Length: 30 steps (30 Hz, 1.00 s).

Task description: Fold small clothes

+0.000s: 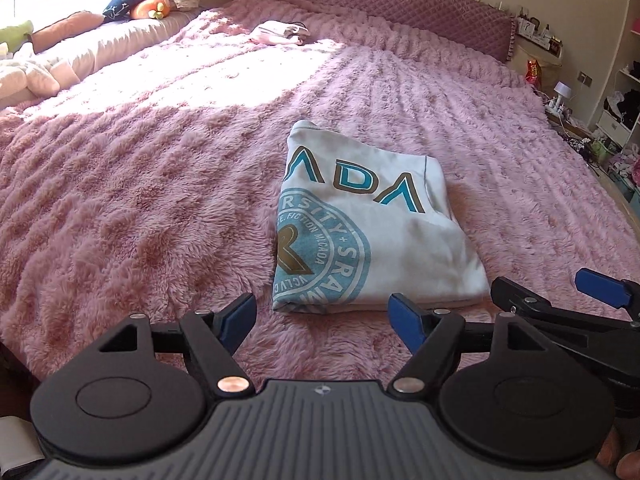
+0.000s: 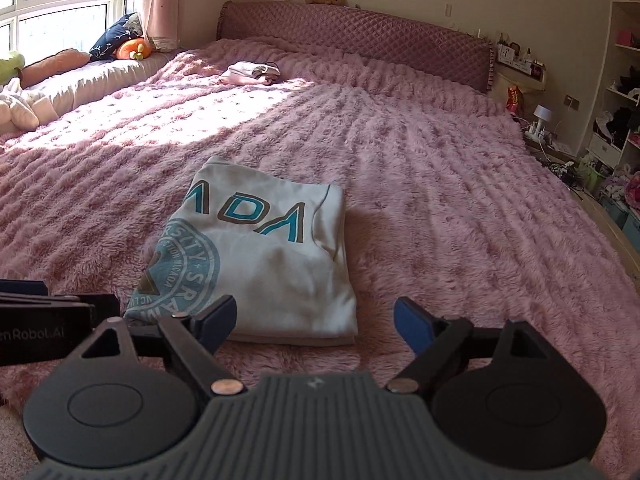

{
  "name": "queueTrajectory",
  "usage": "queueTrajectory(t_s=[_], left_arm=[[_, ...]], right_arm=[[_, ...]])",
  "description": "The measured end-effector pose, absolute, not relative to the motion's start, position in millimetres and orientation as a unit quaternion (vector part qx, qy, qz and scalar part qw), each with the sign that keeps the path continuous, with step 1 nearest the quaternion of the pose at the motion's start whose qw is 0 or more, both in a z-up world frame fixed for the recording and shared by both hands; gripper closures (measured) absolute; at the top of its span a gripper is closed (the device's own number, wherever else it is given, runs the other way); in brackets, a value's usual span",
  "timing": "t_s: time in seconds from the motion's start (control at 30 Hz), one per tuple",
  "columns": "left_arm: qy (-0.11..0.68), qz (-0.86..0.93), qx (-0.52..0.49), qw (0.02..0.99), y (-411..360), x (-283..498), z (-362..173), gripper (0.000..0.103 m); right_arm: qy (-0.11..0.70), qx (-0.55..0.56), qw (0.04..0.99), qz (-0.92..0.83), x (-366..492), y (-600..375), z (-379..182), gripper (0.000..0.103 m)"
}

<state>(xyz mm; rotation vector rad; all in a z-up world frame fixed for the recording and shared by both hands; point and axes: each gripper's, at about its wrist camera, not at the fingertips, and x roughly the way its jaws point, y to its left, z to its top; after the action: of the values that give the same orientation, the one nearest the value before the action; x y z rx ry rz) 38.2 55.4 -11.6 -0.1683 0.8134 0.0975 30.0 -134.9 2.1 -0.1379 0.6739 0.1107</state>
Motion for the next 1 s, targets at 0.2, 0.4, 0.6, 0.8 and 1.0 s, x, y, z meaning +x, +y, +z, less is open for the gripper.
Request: queueTrajectory(t_s=[0.2,0.4,0.6,0.8,1.0], left_arm=[[0.393,0.057,-0.072,0.915,50.5,19.8,-7.1,0.015],[0.394,0.067,-0.056,0.915,43.6,9.1,-6.0,0.016],[0.407,0.080,-0.047,0.909,41.1,9.1,-7.5,0.020],[0.406,0.076,-0.047,0.909,40.8,7.6,-8.4,0.023],[0.410,0.076,-0.049,0.908,39.9,7.5,-9.3,0.024]], right_arm=[[0.345,-0.048,0.936,0.048,7.1,-136.4,7.2,0.021],[0.358,-0.038,0.932,0.033,-4.6,-137.1,7.1,0.021],[0.363,-0.038,0.931,0.026,-8.5,-135.8,5.8,0.021],[0.367,-0.035,0.929,0.026,-8.3,-136.7,4.9,0.021],[0.369,-0.038,0.928,0.026,-7.5,-135.1,3.4,0.021]])
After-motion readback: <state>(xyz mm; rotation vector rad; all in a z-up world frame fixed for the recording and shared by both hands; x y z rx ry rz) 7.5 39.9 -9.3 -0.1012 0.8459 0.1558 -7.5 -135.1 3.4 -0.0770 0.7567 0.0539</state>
